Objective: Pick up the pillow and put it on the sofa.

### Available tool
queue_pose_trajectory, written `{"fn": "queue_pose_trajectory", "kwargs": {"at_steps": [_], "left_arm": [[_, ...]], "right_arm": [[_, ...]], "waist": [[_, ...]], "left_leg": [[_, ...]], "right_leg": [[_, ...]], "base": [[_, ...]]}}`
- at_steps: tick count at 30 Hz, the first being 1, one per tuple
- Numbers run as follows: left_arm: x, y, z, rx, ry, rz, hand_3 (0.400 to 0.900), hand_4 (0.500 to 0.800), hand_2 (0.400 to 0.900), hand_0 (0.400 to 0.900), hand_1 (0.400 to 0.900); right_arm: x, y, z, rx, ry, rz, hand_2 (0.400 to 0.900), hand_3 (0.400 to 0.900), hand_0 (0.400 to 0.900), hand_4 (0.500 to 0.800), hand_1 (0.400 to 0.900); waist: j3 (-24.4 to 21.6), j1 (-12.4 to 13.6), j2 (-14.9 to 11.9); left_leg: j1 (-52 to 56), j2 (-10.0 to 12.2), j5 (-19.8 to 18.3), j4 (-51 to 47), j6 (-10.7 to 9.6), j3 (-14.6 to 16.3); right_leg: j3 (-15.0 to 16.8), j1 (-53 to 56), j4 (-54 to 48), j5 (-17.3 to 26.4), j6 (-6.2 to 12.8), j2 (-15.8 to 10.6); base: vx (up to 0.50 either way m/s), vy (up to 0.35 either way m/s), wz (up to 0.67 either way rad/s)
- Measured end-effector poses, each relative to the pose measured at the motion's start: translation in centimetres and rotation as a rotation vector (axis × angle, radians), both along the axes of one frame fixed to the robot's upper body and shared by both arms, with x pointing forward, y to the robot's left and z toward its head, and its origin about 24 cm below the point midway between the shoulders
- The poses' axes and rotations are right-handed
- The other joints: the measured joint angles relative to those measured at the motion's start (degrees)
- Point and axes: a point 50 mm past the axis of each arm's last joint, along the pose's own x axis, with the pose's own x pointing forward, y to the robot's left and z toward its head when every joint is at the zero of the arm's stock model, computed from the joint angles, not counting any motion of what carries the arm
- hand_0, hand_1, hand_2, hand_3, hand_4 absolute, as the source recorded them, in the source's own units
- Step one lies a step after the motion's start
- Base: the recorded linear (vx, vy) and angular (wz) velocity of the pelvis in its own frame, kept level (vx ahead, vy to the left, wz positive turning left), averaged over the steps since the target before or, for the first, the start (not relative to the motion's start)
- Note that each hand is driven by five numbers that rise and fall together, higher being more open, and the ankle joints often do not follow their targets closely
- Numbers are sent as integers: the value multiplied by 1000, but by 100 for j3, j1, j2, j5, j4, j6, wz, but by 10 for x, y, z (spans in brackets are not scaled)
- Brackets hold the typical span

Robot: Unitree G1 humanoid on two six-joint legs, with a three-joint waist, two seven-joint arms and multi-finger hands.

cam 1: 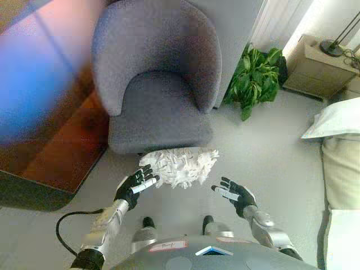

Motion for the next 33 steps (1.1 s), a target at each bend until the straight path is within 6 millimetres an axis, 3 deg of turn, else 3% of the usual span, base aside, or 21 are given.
{"fn": "queue_pose_trajectory", "kwargs": {"at_steps": [33], "left_arm": [[-10,2,-4,9,27,6,900,800,900,900,900]], "right_arm": [[-8,-3,-2,-67,14,33,900,900,900,800,900]], "waist": [[-24,43,17]], "left_leg": [[58,79,-31,16,-31,104]], "right_leg": [[119,-19,-9,-33,6,69]], "base": [[15,-42,-2]]}}
